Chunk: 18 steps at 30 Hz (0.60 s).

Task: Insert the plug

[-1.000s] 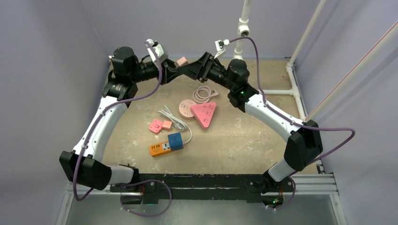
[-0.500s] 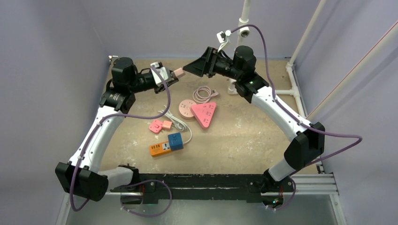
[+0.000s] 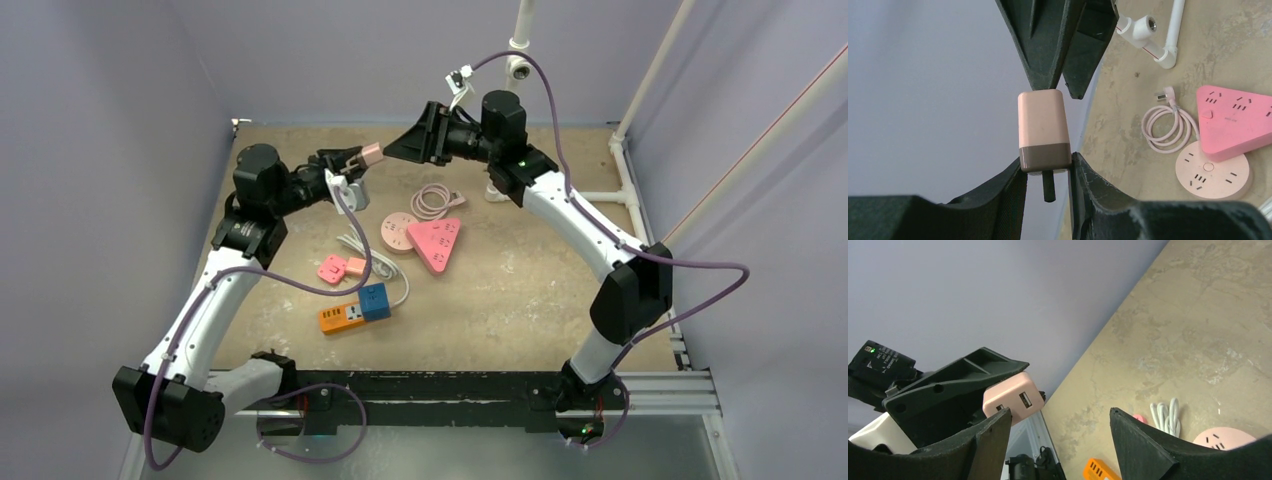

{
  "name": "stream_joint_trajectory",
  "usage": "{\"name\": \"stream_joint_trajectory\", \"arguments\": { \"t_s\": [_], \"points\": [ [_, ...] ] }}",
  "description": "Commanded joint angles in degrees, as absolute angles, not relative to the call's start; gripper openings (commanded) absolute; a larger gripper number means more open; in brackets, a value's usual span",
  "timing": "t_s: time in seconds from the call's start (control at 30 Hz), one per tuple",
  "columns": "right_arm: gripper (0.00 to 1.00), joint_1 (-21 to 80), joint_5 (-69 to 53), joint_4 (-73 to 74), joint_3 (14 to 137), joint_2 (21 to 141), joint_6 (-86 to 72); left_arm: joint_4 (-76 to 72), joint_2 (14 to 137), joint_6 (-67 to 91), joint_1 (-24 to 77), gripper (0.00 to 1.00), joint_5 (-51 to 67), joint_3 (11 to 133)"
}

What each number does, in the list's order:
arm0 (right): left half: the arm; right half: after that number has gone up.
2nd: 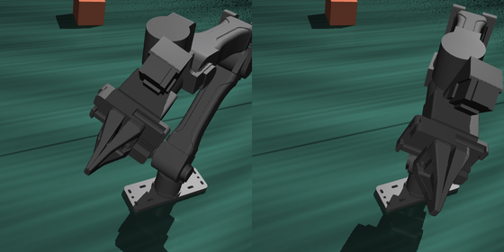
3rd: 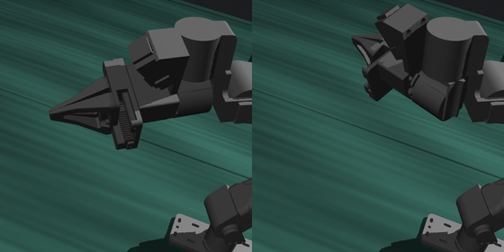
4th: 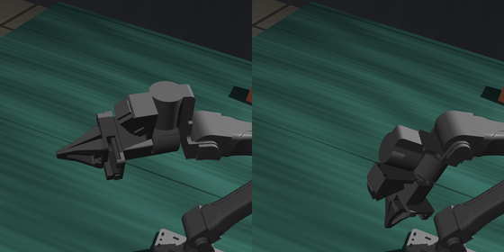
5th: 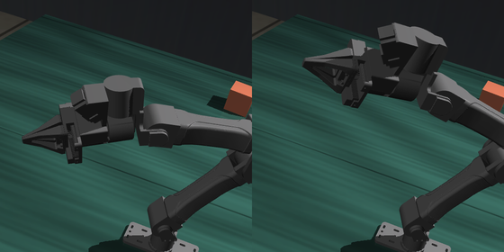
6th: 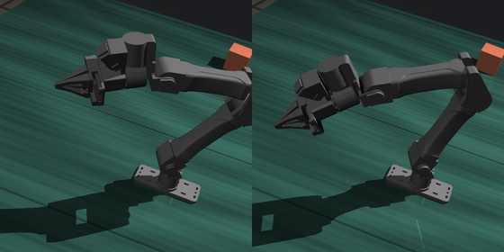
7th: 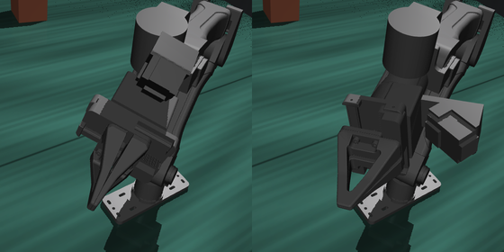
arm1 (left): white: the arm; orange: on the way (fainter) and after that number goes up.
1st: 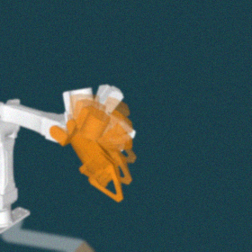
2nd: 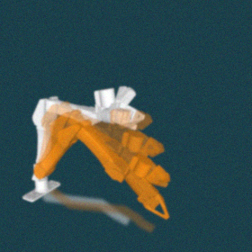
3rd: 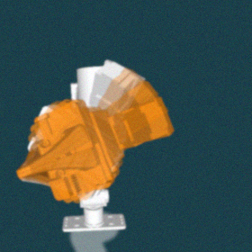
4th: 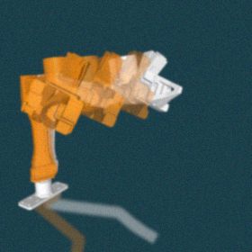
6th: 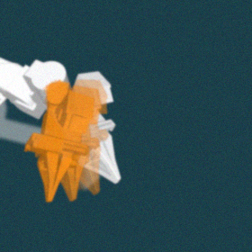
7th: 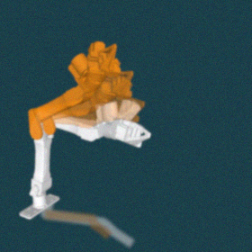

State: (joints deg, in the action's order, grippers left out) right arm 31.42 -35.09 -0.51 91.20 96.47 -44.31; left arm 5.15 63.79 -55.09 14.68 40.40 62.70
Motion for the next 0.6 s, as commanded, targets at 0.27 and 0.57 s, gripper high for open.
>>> {"name": "stream_joint_trajectory", "arguments": {
  "t_s": [0.27,0.57],
  "points": [
    [0.77,31.6,-51.4,-14.3,89.2,93.5,-39.2,9.2,62.8,-37.7,15.5,0.0,48.9,67.2],
    [0.79,31.6,-54.0,-9.1,92.0,94.2,-33.5,10.6,61.8,-38.9,15.5,0.0,48.7,65.9]
  ]
}}
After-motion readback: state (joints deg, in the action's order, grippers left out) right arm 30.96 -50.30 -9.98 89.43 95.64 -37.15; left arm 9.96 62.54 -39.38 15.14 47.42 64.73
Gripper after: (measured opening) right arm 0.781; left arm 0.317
